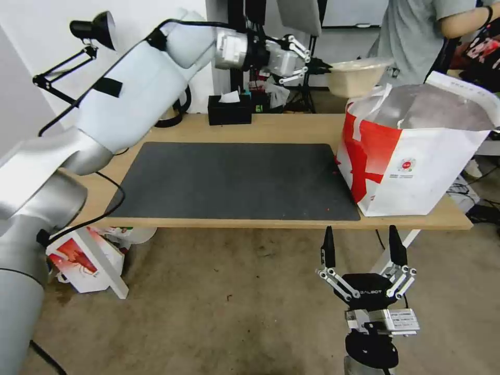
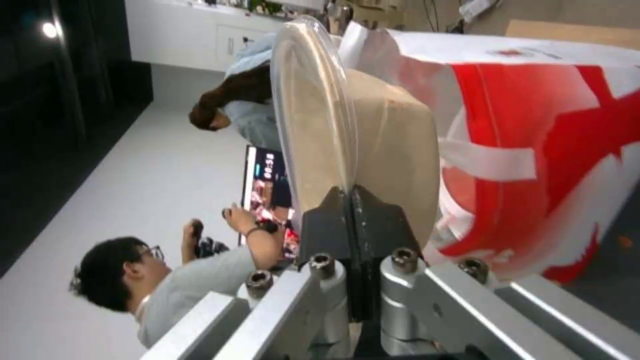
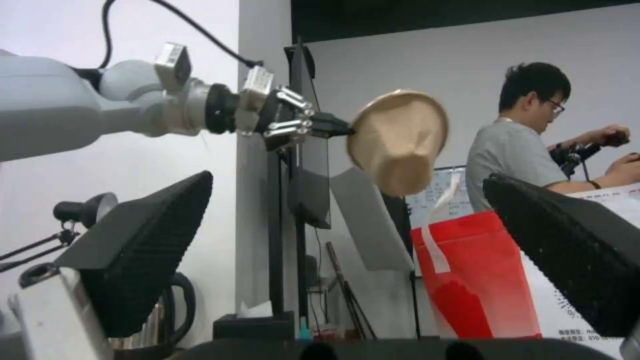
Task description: Pick up the trash from the table and place it into the takeout bag.
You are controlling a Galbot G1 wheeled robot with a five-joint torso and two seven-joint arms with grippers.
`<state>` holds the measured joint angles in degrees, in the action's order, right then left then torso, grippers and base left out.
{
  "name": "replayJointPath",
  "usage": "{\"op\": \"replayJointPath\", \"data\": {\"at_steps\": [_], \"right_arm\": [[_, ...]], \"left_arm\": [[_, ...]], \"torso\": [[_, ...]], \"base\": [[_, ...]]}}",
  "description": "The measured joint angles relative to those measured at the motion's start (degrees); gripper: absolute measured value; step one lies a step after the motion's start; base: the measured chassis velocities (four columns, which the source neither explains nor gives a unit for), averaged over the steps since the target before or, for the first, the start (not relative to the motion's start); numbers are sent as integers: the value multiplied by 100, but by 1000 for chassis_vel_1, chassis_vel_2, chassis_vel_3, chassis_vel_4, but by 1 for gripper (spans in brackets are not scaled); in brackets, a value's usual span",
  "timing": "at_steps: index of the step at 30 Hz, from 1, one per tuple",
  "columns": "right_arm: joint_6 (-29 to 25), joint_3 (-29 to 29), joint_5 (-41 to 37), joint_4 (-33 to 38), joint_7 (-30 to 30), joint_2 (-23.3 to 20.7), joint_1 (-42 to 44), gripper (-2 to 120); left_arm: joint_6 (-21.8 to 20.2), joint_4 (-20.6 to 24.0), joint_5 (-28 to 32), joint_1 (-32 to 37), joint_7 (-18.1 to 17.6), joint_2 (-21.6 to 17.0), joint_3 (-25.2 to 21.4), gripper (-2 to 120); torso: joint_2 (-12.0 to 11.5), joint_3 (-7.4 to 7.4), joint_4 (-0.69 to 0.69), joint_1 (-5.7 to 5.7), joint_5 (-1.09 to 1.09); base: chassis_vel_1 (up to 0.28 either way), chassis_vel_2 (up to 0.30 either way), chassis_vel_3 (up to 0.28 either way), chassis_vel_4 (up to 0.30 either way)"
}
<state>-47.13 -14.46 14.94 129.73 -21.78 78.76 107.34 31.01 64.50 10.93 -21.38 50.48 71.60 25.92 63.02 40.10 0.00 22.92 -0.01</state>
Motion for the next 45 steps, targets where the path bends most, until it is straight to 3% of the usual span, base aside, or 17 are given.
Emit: {"op": "replayJointPath", "data": {"at_steps": [16,34,45], "right_arm": [[0,0,0,0,0,0,0,100],[0,0,0,0,0,0,0,100],[0,0,0,0,0,0,0,100]], "left_arm": [[22,-293,-300,-217,-106,515,7,0],[240,-1014,-688,16,-110,1551,43,0],[331,-1253,-831,98,-115,1790,2,0]], "torso": [[0,0,0,0,0],[0,0,-1,-1,-1],[0,0,-1,-1,1]], "base": [[0,0,0,0],[0,0,0,0],[0,0,0,0]]}}
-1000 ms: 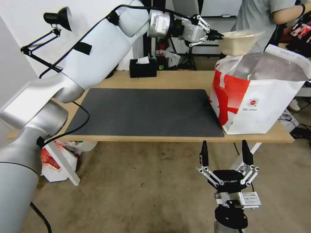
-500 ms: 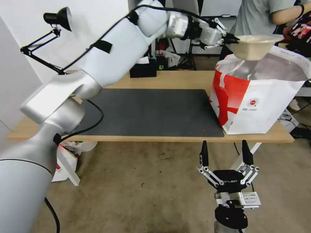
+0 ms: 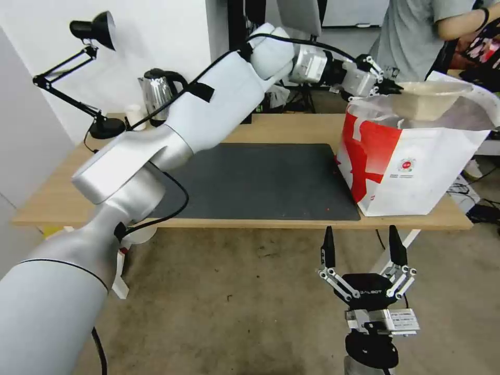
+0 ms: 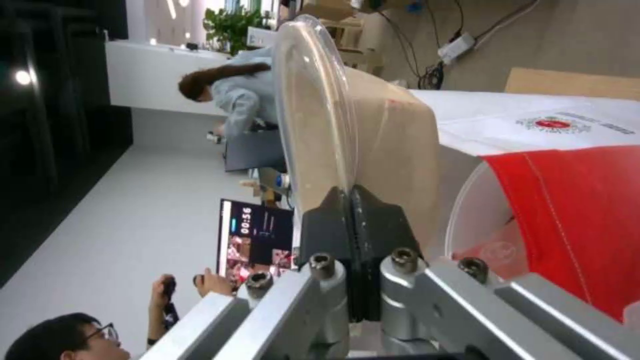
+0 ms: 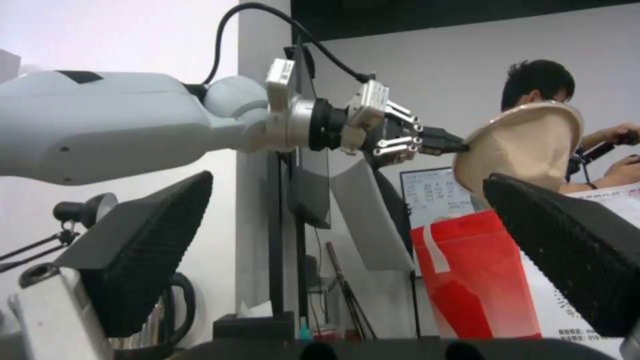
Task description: Pick up the trash from the table and place it into the takeout bag.
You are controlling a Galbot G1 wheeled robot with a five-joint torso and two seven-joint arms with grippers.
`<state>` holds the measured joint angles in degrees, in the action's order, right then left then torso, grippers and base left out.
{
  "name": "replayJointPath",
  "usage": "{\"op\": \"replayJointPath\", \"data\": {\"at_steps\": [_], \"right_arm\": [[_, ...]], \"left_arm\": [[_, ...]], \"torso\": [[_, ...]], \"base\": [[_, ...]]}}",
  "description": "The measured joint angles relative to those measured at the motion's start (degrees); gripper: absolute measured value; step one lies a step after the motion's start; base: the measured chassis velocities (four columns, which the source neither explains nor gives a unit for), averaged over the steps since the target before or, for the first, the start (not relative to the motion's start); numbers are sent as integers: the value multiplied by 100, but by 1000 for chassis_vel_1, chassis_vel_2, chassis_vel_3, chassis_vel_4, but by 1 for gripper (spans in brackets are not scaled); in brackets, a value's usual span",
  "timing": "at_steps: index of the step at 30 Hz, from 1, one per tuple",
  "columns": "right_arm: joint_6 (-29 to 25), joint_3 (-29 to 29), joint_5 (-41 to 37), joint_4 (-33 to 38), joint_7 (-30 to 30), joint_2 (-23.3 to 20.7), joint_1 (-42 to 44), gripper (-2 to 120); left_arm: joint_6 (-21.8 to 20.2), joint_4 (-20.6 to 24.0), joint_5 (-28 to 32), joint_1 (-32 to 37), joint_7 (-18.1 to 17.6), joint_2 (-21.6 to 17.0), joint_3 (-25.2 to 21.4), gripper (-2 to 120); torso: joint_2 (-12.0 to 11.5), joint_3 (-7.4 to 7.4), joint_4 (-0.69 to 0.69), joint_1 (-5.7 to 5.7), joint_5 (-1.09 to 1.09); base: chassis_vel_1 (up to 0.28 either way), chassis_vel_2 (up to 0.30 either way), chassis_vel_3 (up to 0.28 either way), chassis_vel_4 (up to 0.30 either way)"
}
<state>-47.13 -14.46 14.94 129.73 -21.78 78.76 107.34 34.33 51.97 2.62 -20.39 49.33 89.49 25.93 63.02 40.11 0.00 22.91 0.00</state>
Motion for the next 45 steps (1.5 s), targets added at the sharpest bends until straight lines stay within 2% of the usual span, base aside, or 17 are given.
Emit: {"op": "replayJointPath", "data": {"at_steps": [6,8,9,12,17,19,22,25,29,33,34,36,37,40,42,44,45], "right_arm": [[0,0,0,0,0,0,0,100],[0,0,0,0,0,0,0,100],[0,0,0,0,0,0,0,100],[0,0,0,0,0,0,0,100],[0,0,0,0,0,0,0,100],[0,0,0,0,0,0,0,100],[0,0,0,0,0,0,0,100],[0,0,0,0,0,0,0,100],[0,0,0,0,0,0,0,100],[0,0,0,0,0,0,0,100],[0,0,0,0,0,0,0,100],[0,-1,0,0,0,0,0,100],[0,-1,0,0,0,0,0,100],[0,0,0,0,0,-2,0,100],[0,0,0,0,0,1,0,100],[0,0,0,0,0,-1,0,100],[0,0,0,0,0,-1,0,100]], "left_arm": [[12,-13,-128,0,-1,-6,-18,0],[12,25,-167,2,-1,-68,-19,9],[12,25,-167,2,-1,-68,-19,9],[12,45,-186,-2,1,-115,-36,23],[12,74,-187,-22,4,-125,-58,36],[10,89,-187,-27,8,-143,-63,49],[3,115,-185,-27,11,-169,-65,57],[-28,190,-116,-26,13,-257,-56,70],[-92,270,116,-29,11,-364,0,80],[-229,576,450,-123,-117,-698,48,98],[-229,576,450,-123,-117,-698,48,98],[-407,874,738,-139,-226,-1040,58,99],[-407,874,738,-139,-226,-1040,58,99],[-769,1395,1270,-85,-528,-1670,85,100],[-823,1500,1350,-58,-585,-1793,85,100],[-1071,1972,1679,85,-850,-2282,86,100],[-1071,1972,1679,85,-850,-2282,86,100]], "torso": [[0,0,0,0,0],[0,0,1,0,0],[0,0,1,0,0],[0,0,1,0,1],[0,0,0,0,0],[0,0,0,0,0],[0,0,0,0,0],[0,0,0,0,0],[0,0,0,0,1],[0,0,-1,0,1],[0,0,-1,0,1],[0,0,-1,1,1],[0,0,-1,1,1],[0,0,2,0,3],[0,0,1,0,3],[0,-1,2,0,3],[0,-1,2,0,3]], "base": [[0,0,0,0],[0,0,0,0],[0,0,0,0],[0,0,0,0],[0,0,0,0],[0,0,0,0],[0,0,0,0],[0,0,0,0],[0,0,0,0],[0,0,0,0],[0,0,0,0],[0,0,0,0],[0,0,0,0],[0,0,0,0],[0,0,0,0],[0,0,0,0],[0,0,0,0]]}}
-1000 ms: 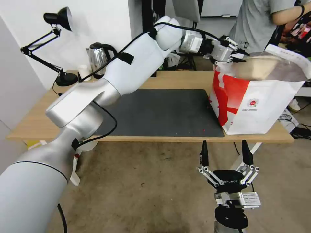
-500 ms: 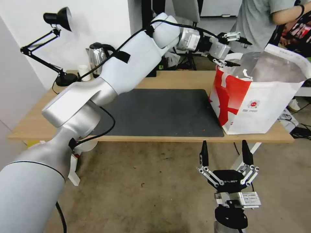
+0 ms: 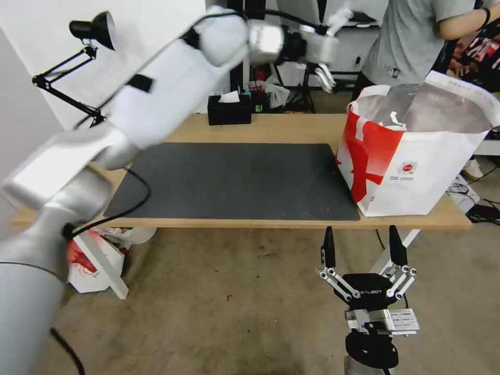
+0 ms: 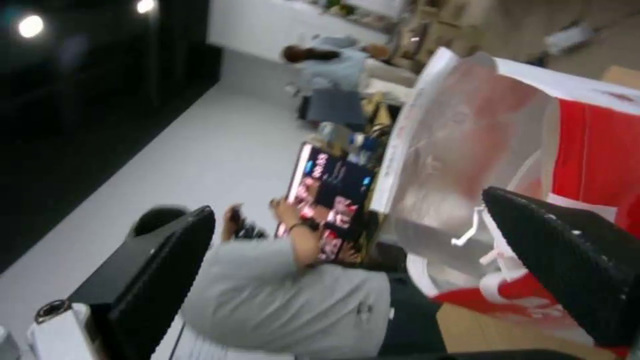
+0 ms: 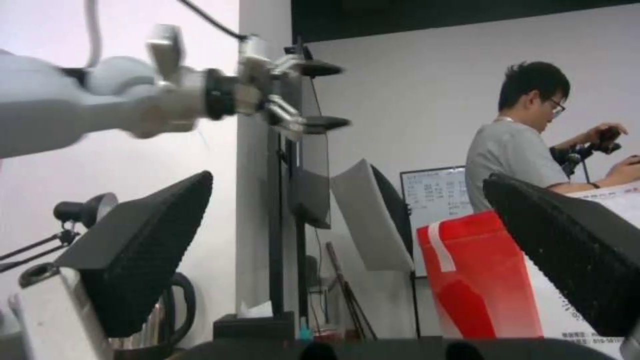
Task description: Pick up the trash from the table and place it into the takeout bag.
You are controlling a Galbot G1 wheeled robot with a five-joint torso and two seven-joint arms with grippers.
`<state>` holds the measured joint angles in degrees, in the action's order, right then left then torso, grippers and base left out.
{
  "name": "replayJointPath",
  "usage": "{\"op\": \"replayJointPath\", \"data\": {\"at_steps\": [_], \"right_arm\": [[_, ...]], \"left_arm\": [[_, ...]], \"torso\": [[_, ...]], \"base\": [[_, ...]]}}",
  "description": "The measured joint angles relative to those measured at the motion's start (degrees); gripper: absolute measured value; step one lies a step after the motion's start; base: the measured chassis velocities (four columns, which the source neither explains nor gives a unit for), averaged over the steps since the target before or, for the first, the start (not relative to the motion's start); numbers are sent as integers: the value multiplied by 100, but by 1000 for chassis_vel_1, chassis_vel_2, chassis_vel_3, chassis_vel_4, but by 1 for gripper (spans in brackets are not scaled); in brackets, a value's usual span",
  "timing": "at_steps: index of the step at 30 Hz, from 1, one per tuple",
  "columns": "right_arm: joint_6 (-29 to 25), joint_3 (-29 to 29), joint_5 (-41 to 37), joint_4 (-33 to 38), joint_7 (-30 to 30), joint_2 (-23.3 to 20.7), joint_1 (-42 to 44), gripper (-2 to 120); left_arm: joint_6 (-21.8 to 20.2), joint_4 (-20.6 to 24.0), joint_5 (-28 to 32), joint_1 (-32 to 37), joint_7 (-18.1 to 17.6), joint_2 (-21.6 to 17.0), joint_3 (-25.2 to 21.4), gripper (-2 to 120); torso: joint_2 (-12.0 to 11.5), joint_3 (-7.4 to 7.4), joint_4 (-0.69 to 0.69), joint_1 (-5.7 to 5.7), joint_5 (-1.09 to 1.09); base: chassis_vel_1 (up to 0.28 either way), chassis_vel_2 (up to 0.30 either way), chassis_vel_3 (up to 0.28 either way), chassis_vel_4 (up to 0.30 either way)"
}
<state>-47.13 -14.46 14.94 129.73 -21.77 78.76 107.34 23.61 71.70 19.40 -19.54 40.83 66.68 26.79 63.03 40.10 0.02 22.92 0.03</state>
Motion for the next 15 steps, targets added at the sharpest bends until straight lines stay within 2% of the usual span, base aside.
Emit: {"op": "replayJointPath", "data": {"at_steps": [2,4,5,8,10,14,15], "right_arm": [[0,-1,0,0,0,-1,0,100],[0,0,0,0,0,0,0,100],[0,0,0,0,0,0,0,100],[0,0,0,0,0,1,0,100],[0,0,0,0,0,-1,0,100],[0,0,0,0,0,0,-1,100],[0,0,0,0,0,0,-1,100]], "left_arm": [[-261,515,342,218,-282,-493,-40,100],[-379,812,498,394,-419,-773,-158,100],[-379,812,498,394,-419,-773,-158,100],[-514,1261,692,717,-742,-1208,-469,100],[-557,1358,743,790,-834,-1293,-532,100],[-835,2058,1169,1417,-1728,-1975,-945,100],[-835,2058,1169,1417,-1728,-1975,-945,100]], "torso": [[0,0,0,0,0],[0,0,-1,0,0],[0,0,-1,0,0],[0,0,-3,0,-2],[0,0,-2,0,-2],[0,0,-1,0,0],[0,0,-1,0,0]], "base": [[0,0,0,0],[0,0,0,0],[0,0,0,0],[0,0,0,0],[0,0,0,0],[0,0,0,0],[0,0,0,0]]}}
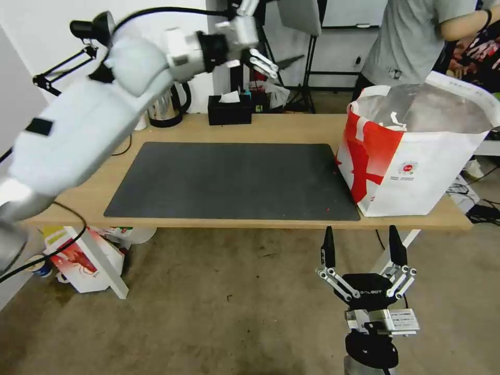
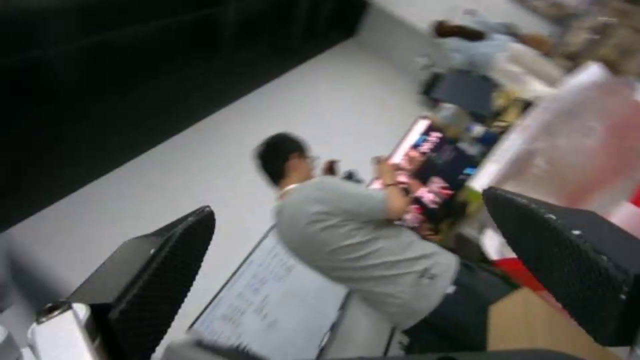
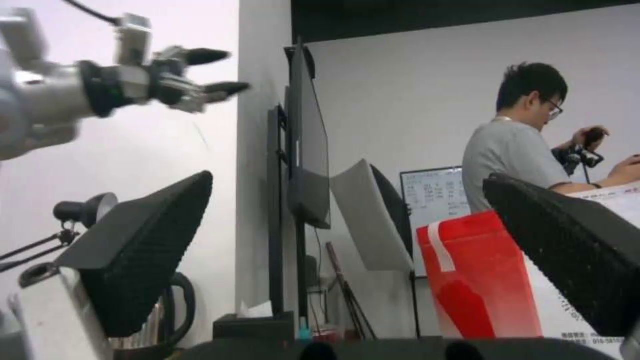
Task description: Pick up the trash from the table and place it into the takeout bag.
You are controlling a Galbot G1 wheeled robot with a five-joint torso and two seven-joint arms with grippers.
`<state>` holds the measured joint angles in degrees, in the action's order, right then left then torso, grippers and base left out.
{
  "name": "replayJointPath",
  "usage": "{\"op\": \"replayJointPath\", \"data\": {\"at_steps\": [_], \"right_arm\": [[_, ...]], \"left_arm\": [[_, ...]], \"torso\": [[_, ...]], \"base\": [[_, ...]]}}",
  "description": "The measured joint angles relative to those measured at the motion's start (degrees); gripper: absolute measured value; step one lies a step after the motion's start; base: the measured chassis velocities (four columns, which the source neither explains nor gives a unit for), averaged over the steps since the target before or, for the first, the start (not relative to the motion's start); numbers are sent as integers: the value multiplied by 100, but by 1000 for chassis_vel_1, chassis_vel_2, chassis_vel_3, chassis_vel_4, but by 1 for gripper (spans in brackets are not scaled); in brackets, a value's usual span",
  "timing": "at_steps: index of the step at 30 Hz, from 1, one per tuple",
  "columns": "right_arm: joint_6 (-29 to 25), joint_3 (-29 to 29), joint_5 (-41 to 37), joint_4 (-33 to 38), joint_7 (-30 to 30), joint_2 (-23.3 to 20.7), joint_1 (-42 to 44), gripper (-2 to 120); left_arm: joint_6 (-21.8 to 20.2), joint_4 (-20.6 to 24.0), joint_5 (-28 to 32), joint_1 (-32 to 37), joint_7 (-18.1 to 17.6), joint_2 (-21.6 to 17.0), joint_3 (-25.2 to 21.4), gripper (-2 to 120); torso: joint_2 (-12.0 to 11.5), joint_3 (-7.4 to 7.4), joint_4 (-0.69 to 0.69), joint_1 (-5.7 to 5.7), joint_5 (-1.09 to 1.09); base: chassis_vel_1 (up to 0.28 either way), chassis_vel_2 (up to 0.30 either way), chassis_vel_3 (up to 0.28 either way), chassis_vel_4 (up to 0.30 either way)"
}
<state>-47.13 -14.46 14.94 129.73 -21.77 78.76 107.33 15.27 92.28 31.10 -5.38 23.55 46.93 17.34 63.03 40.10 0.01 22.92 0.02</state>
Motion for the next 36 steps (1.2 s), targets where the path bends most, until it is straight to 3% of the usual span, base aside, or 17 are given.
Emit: {"op": "replayJointPath", "data": {"at_steps": [4,5,9,10,12,14,16,20,21,23,25,29,31,36], "right_arm": [[0,1,0,0,0,0,0,100],[0,1,0,0,0,0,0,100],[0,0,0,0,0,-2,0,100],[0,0,0,0,0,-2,0,100],[0,1,0,0,0,0,1,100],[0,0,0,0,0,0,1,100],[0,-1,0,0,0,-1,0,100],[0,1,0,0,0,2,0,100],[0,1,0,0,0,2,0,100],[0,0,0,0,0,-2,1,100],[0,0,0,0,0,0,0,100],[0,0,0,0,0,1,1,100],[0,0,0,0,0,-1,1,100],[0,-2,0,-1,0,-1,1,100]], "left_arm": [[-226,609,185,818,-538,-562,-705,100],[-226,609,185,818,-538,-562,-705,100],[-362,1193,307,1992,-769,-1065,-1926,100],[-362,1193,307,1992,-769,-1065,-1926,100],[-346,1444,378,2607,-869,-1295,-2506,100],[-321,1626,424,3271,-937,-1373,-3089,100],[-312,1679,423,3479,-942,-1372,-3308,100],[-253,1985,282,4891,-958,-1110,-4744,100],[-253,1985,282,4891,-958,-1110,-4744,100],[-249,2140,194,5520,-958,-906,-5293,100],[-249,2192,174,5702,-957,-821,-5470,100],[-246,2592,121,6654,-954,-164,-6523,100],[-247,2665,122,6771,-960,-52,-6645,100],[-236,3212,124,7555,-1068,644,-7278,100]], "torso": [[0,0,-1,0,-2],[0,0,-1,0,-2],[0,-1,1,1,0],[0,-1,1,1,0],[1,-1,2,0,-3],[0,0,0,0,0],[0,0,-2,0,0],[1,-1,-1,-1,-4],[1,-1,-1,-1,-4],[0,0,0,0,1],[0,0,0,0,1],[0,0,-1,0,-3],[1,0,-1,0,-3],[1,0,-2,0,-2]], "base": [[0,0,0,0],[0,0,0,0],[0,0,0,0],[0,0,0,0],[0,0,0,0],[0,0,0,0],[0,0,0,0],[0,0,0,0],[0,0,0,0],[0,0,0,0],[0,0,0,0],[0,0,0,0],[0,0,0,0],[0,0,0,0]]}}
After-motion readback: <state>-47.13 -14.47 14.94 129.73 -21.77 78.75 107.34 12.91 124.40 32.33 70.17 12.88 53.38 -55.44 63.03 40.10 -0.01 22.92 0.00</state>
